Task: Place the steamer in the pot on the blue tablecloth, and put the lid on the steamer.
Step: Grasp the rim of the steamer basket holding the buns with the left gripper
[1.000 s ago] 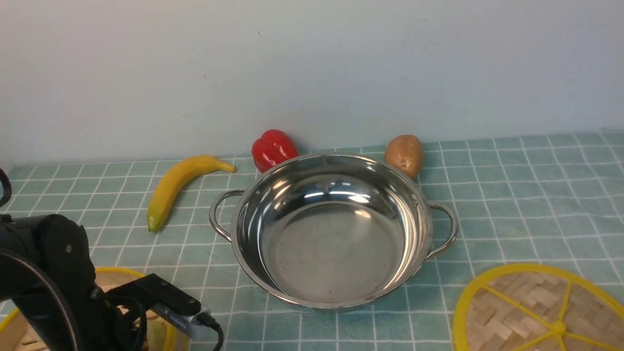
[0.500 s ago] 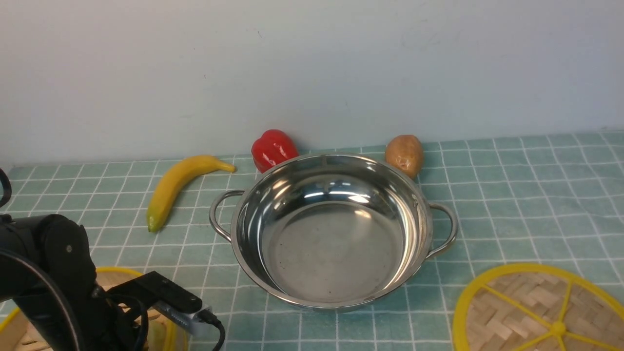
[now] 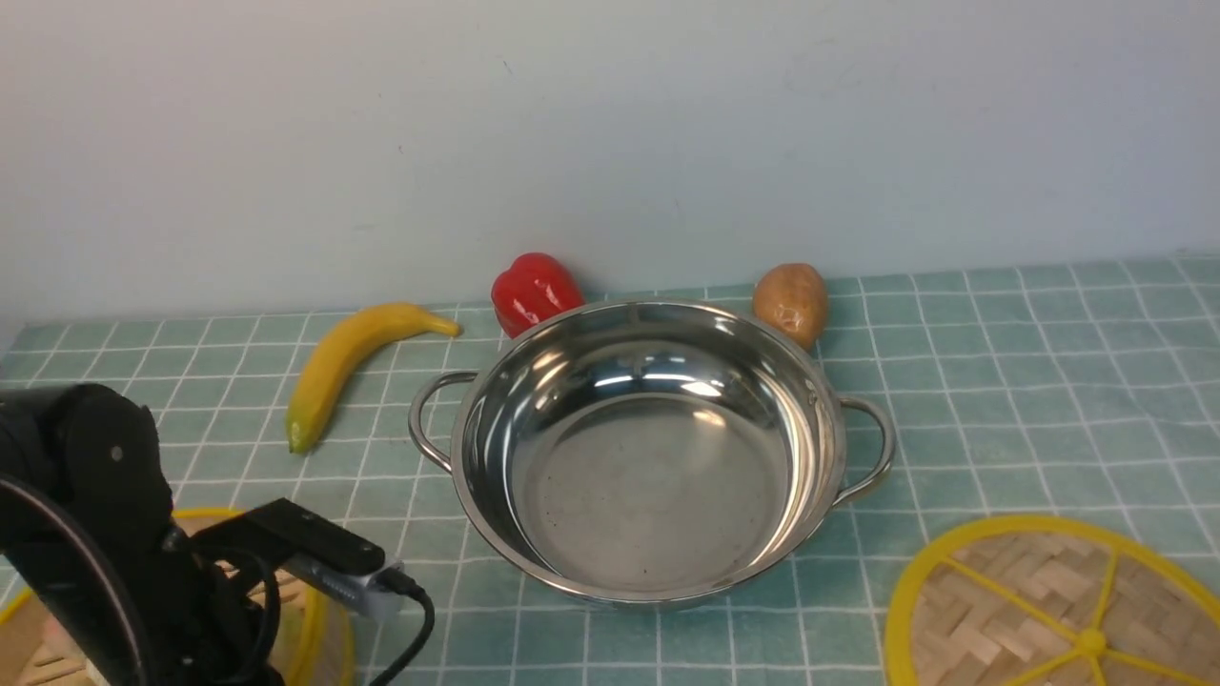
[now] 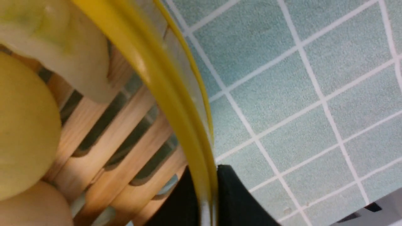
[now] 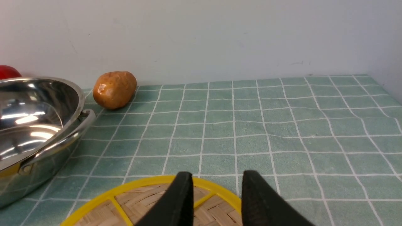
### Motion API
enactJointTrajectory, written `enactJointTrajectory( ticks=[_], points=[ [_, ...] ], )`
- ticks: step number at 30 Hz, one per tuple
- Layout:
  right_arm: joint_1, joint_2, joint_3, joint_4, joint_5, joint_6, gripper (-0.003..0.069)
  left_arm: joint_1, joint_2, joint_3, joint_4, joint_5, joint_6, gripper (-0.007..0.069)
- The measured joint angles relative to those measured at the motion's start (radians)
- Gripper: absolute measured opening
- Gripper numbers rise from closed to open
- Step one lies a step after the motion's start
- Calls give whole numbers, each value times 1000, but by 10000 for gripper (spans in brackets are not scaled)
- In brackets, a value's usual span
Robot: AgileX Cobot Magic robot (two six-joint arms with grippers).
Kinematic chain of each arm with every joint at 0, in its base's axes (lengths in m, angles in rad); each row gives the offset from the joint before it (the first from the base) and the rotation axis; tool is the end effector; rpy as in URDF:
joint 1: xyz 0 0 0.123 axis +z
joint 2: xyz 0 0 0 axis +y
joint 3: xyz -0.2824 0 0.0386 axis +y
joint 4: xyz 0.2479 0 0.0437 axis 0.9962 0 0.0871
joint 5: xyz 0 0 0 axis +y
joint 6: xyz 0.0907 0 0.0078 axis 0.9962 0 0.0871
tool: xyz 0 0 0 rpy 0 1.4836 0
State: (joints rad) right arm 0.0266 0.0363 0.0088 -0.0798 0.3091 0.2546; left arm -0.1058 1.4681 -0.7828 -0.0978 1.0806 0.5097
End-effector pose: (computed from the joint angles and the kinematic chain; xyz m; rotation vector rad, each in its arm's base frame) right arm 0.0566 -0.0007 0.1802 0.1565 1.8318 0.1216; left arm 0.2173 -0.0310 0.1946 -0.8495 -2.9280 0.1582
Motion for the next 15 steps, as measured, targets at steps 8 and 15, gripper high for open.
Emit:
enactJointTrajectory(
  ticks=[8,15],
  points=[
    [0,0,0,0,1,0,240,0,-89,-145,117,134,-20,50],
    [0,0,0,0,1,0,240,-28,-124,-233,161,149,-31,50]
  ],
)
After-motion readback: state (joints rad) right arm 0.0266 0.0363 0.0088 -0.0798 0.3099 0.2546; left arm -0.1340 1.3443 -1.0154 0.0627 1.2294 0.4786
